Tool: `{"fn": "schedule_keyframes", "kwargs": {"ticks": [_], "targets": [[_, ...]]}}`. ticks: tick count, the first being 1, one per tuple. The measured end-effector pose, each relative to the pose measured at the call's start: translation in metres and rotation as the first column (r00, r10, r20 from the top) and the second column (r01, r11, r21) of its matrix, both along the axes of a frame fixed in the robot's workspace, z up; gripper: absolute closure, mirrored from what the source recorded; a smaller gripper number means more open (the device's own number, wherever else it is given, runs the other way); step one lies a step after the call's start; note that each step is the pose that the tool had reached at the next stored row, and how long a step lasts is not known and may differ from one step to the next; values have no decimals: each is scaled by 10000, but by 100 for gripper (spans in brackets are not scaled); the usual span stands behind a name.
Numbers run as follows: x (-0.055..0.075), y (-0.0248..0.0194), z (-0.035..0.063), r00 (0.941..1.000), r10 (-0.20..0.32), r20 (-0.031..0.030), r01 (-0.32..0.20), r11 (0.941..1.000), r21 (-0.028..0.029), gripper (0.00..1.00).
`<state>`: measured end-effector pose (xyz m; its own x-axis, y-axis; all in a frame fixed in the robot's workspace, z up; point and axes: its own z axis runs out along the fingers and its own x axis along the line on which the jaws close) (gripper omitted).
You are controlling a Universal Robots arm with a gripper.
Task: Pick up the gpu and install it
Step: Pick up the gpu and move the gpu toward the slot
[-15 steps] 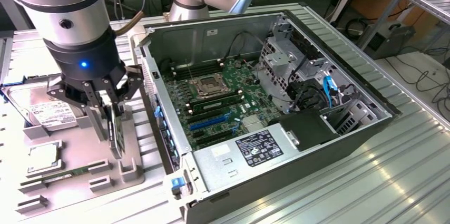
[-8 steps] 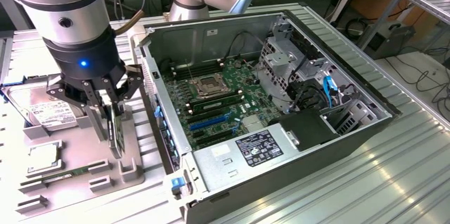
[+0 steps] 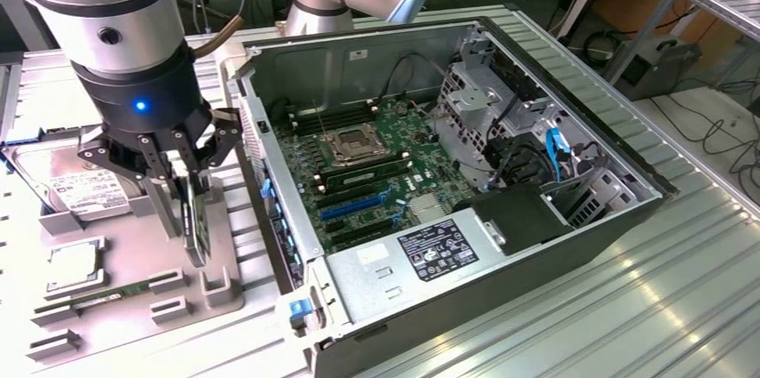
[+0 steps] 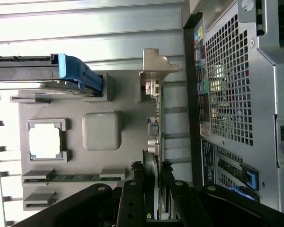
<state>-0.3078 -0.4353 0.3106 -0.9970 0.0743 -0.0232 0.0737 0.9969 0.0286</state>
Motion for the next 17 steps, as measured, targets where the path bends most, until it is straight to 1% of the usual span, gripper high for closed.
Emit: {"fn": "schedule_keyframes", "kwargs": {"ticks": [17], "targets": [[0, 0, 34, 10000, 0, -1, 0, 10000, 0, 74]]}}
